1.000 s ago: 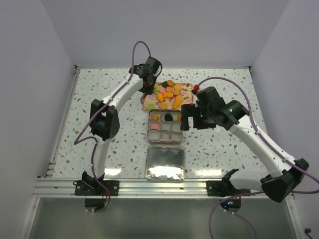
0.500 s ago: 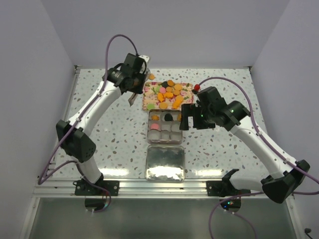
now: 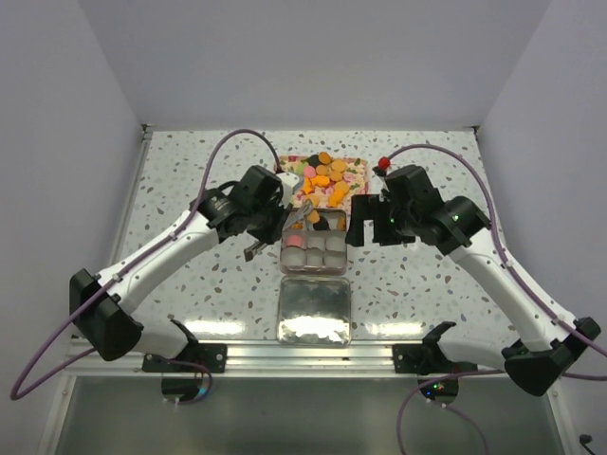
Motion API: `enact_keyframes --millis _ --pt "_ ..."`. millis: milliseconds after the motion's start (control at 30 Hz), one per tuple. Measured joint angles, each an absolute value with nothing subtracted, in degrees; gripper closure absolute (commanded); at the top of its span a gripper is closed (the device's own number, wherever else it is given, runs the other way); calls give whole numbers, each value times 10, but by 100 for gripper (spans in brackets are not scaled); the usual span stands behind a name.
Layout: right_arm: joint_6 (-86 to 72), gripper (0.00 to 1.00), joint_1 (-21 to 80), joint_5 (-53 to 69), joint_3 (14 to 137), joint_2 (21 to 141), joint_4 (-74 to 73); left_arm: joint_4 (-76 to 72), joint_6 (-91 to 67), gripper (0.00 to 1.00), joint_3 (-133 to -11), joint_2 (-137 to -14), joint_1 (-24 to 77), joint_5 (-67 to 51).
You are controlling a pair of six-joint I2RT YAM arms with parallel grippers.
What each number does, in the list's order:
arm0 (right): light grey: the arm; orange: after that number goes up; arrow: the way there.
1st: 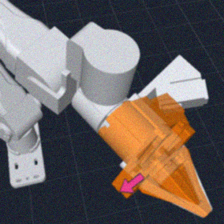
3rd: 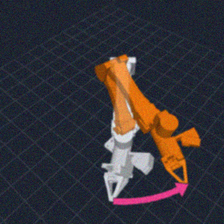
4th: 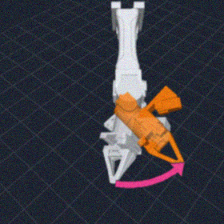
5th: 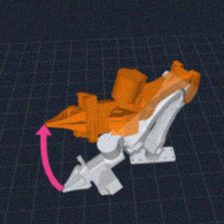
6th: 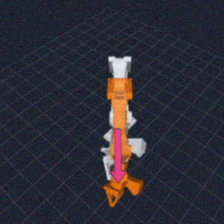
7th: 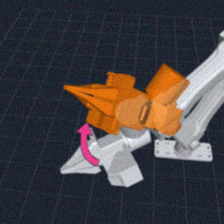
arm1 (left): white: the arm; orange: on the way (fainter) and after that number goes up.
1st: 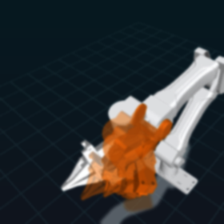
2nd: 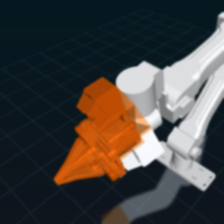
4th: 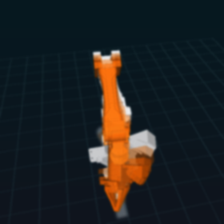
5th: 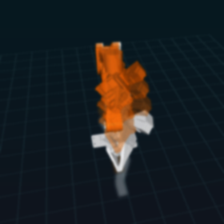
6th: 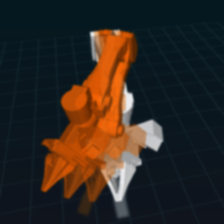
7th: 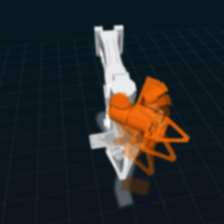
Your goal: Pack the cookies
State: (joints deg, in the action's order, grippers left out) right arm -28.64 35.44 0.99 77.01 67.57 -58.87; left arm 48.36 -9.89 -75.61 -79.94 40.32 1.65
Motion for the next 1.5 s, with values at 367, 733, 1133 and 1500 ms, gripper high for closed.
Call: enact_keyframes --millis 367,733,1133,1500 --pt "-309 1 354 10 733 599 -600 472 -116 100 -710 -783 418 -4" --pt "-316 1 354 10 726 587 -618 459 -125 73 -675 -784 435 -4" --pt "-320 1 354 10 714 577 -623 446 -129 61 -675 -786 443 4" --pt "-320 1 354 10 714 580 -622 459 -129 60 -712 -798 443 28"
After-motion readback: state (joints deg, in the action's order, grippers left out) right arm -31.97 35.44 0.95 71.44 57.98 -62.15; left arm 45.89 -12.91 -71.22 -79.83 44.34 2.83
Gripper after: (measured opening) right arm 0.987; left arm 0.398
